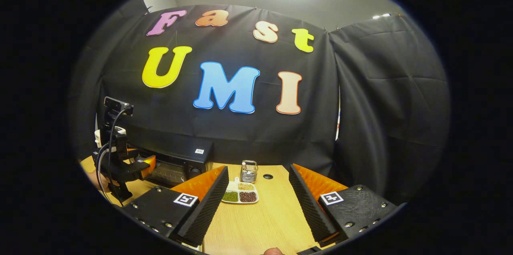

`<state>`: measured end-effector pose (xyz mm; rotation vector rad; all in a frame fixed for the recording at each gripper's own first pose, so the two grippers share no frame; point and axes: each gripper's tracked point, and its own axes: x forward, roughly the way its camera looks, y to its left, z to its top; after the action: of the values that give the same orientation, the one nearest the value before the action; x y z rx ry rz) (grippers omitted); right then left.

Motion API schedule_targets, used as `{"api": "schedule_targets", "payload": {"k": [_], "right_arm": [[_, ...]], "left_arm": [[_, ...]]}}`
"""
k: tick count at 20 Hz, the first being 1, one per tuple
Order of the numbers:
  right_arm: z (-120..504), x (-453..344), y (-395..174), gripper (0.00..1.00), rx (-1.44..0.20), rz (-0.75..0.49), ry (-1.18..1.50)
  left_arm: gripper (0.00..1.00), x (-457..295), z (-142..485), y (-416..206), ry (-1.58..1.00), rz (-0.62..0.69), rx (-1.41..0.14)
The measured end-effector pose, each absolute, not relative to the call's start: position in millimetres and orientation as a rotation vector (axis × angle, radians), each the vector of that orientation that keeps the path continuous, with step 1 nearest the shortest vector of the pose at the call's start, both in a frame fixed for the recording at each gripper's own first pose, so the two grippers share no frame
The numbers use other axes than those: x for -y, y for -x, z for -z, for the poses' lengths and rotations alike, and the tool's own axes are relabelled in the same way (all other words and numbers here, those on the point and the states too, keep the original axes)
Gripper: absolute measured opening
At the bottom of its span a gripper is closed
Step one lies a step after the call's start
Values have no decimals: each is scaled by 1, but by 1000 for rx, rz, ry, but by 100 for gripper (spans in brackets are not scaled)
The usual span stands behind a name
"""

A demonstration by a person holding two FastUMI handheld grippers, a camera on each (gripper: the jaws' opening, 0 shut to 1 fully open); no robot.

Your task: Open the electric oven with the left hand, put the food in, and close the electric oven.

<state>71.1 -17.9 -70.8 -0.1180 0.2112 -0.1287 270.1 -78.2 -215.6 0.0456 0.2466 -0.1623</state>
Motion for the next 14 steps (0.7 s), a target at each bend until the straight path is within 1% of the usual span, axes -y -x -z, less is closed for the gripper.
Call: {"api": "schedule_targets", "payload": {"k": [1, 6, 7, 8, 10, 11, 12, 14], "right_arm": [[71, 17, -70, 95, -211, 122, 117], [73, 16, -64, 95, -215, 90, 114], [73, 17, -62, 95, -216, 84, 113], [72, 17, -59, 95, -216, 78, 114], [73, 20, -57, 95, -219, 70, 117], [75, 21, -54, 95, -222, 66, 118], [74, 22, -52, 95, -225, 61, 118], [76, 24, -47, 95, -231, 52, 119]], "left_arm": [[100, 78, 218, -264, -45, 162, -251], [100, 76, 232, -237, -46, 150, -290], [97, 76, 237, -232, -47, 148, -302], [100, 76, 242, -226, -49, 145, -317], [100, 76, 250, -217, -47, 138, -331], [97, 76, 256, -212, -49, 135, -342], [91, 76, 260, -206, -51, 131, -350], [97, 76, 269, -198, -55, 122, -373]]}}
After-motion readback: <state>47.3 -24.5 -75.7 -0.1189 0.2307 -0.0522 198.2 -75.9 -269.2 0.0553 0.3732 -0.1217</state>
